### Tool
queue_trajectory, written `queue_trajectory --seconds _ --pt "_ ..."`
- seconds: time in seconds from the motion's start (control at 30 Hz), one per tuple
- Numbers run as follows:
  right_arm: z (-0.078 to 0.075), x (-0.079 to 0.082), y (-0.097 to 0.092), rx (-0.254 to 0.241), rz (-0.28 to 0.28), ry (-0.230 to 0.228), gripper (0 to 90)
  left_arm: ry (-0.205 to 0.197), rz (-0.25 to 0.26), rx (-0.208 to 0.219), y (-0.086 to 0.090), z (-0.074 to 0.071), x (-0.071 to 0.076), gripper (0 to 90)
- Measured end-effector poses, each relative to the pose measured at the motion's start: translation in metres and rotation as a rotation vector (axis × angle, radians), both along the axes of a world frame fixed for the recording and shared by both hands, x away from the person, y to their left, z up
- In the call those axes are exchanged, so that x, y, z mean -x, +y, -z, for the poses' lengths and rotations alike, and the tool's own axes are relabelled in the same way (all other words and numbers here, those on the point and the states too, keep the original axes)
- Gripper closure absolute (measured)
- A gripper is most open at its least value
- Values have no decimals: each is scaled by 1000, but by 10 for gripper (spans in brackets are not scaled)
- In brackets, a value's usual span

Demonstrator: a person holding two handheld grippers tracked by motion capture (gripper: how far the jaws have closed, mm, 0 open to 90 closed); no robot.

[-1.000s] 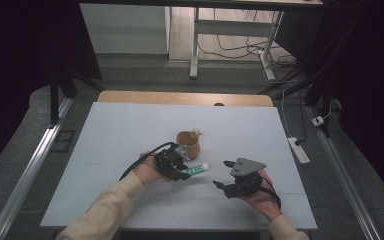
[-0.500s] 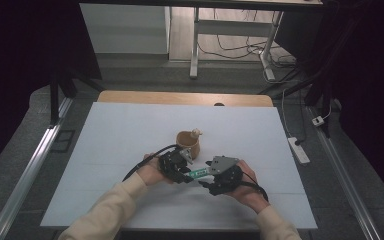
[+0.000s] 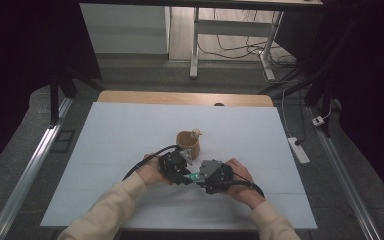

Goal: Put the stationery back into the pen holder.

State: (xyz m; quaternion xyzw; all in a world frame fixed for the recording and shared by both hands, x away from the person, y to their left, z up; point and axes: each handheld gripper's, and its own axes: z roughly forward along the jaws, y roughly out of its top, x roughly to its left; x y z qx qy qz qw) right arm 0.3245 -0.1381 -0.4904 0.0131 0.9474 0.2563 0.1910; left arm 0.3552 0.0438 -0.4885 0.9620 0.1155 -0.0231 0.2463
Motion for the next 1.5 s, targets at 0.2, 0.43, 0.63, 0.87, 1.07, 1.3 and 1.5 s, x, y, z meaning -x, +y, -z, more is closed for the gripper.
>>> queue_trajectory --seconds 0.2,0.43,0.63,0.87,1.07,1.3,1.5 --pt "6 1 2 80 -75 -46 597 7 27 13 2 -2 1 644" --pt "6 8 4 101 -148 -86 649 -9 44 43 7 -6 2 637" --pt "1 7 -3 29 -71 -64 655 -53 -40 133 16 -14 1 537" --pt "-3 3 -13 -68 -18 -43 655 -99 -154 230 30 -20 -2 375" --pt "-5 0 -17 -136 18 -26 655 -106 -214 331 43 -24 -1 334" --pt "-8 -4 -22 -217 63 -12 654 -130 -250 408 52 -25 1 303" --pt "-13 -6 -27 -294 99 3 654 -131 -258 436 54 -24 0 300"
